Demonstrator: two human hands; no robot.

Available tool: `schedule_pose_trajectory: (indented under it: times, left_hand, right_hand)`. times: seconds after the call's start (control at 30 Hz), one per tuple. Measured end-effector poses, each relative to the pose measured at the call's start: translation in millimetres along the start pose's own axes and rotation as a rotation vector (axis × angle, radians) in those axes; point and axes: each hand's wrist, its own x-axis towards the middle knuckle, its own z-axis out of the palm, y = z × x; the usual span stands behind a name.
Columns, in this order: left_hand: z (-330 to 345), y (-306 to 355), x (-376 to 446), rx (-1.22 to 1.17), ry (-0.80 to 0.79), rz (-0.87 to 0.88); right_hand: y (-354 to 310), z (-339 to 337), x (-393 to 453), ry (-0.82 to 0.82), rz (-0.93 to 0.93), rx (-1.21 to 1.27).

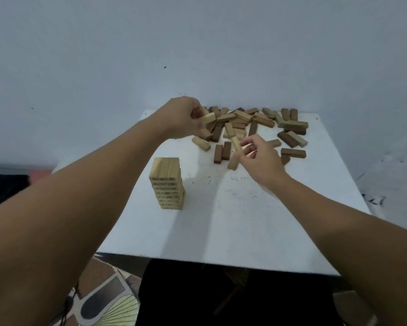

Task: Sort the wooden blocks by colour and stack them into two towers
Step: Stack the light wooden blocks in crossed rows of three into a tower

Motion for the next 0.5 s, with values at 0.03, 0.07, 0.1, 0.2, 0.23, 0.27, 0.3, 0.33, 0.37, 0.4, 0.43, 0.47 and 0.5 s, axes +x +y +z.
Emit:
schedule_pose_trajectory:
  times: [0.03, 0.07, 0.1, 0.2, 0.23, 0.27, 0.3, 0.33, 0.37, 0.4, 0.43, 0.47, 0.5]
  left_hand:
    - [0.9, 11.0, -9.3, 0.012, -0.002, 0.000]
    - [2.9, 22.0, -17.9, 0.023, -0.007, 0.004]
    - [6.5, 33.7, -26.0, 0.028, -0.013, 0.010]
    - [27.5, 67.4, -50.5, 0.043, -0.027, 0.046]
    - [39.2, 75.6, -57.4, 0.044, -0.036, 0.037]
    - [53.1, 80.5, -63.2, 0.036, -0.054, 0.012]
    - [68.5, 85.1, -69.7, 0.025, -0.076, -0.014]
    - [82.5, 86.0, -75.3, 0.013, -0.101, -0.036]
    - [95.8, 85.8, -80.8, -0.002, -0.127, -0.049]
    - [108.3, 84.3, -86.3, -0.027, -0.155, -0.059]
    - [119.0, 82.1, -91.6, -0.064, -0.174, -0.075]
    - [127.8, 79.6, -96.6, -0.099, -0.192, -0.108]
    - [135.3, 77.0, -101.0, -0.119, -0.204, -0.151]
  right_hand:
    - [1.8, -5.3, -14.2, 0.009, 0.008, -0.044]
    - [4.3, -10.5, -27.5, 0.014, 0.014, -0.076]
    - [7.2, -15.2, -39.8, 0.014, 0.024, -0.097]
    - [16.8, -25.1, -70.1, 0.007, 0.047, -0.143]
    - [19.9, -27.6, -79.0, 0.001, 0.049, -0.170]
    - [22.7, -29.4, -87.4, -0.013, 0.049, -0.210]
    - [26.1, -32.2, -96.5, -0.027, 0.049, -0.261]
    - [28.8, -33.7, -103.2, -0.042, 0.042, -0.309]
    - [31.6, -35.2, -108.9, -0.056, 0.036, -0.348]
    - [34.8, -37.2, -114.3, -0.068, 0.031, -0.375]
    - [37.7, -39.0, -118.6, -0.083, 0.028, -0.397]
    - [40.8, -40.4, -121.9, -0.096, 0.024, -0.417]
    - [43.4, -41.5, -123.9, -0.107, 0.023, -0.430]
